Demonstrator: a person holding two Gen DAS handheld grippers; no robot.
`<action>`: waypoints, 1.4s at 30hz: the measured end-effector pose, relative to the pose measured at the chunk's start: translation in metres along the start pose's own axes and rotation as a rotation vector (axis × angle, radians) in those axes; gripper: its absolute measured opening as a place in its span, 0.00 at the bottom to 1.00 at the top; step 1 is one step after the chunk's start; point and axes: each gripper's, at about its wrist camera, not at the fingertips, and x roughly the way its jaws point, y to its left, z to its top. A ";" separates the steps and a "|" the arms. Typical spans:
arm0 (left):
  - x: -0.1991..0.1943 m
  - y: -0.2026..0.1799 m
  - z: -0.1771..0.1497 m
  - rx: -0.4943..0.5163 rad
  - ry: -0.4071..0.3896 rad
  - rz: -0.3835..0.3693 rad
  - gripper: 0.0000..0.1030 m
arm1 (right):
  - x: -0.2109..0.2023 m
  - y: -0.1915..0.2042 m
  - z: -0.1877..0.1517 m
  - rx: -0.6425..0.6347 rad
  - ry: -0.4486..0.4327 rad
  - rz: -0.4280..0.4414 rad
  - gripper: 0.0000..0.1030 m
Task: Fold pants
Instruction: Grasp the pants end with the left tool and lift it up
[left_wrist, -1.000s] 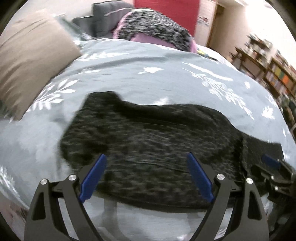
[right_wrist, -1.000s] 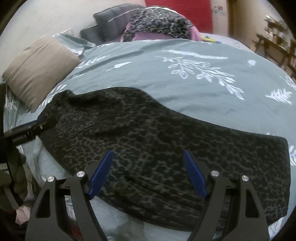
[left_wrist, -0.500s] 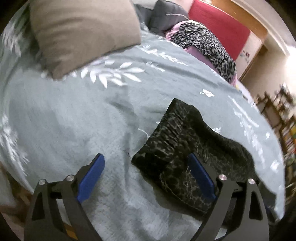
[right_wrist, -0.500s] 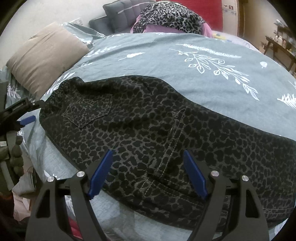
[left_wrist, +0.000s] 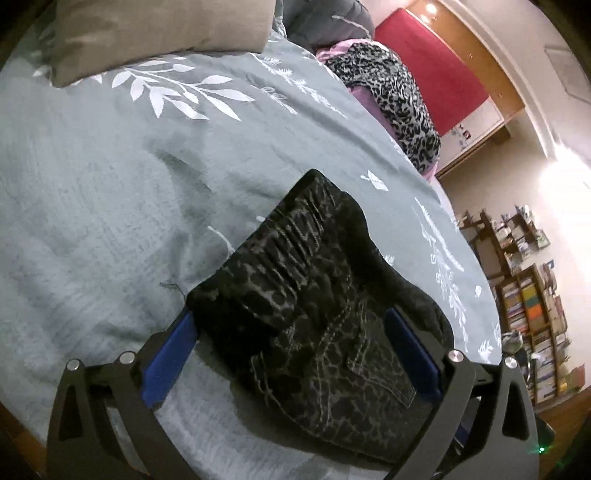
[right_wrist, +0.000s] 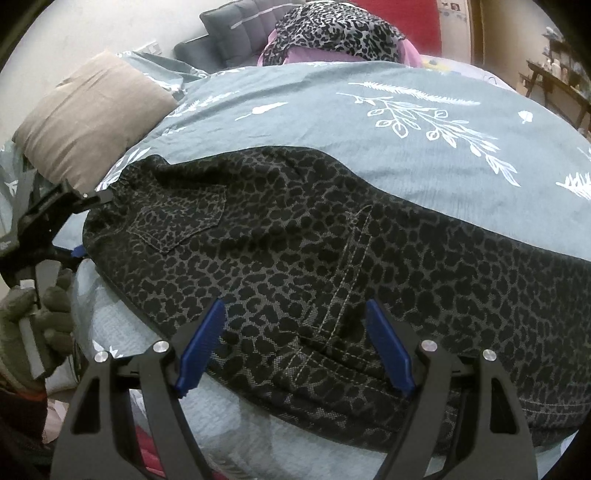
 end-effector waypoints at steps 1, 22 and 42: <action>-0.001 0.000 -0.001 -0.010 -0.004 -0.001 0.95 | 0.000 -0.002 0.000 0.012 -0.001 0.000 0.77; 0.003 -0.055 -0.001 0.062 0.063 -0.098 0.24 | -0.023 -0.031 -0.012 0.094 -0.036 -0.012 0.77; -0.002 -0.280 -0.107 0.602 0.129 -0.241 0.25 | -0.109 -0.165 -0.039 0.396 -0.233 -0.107 0.77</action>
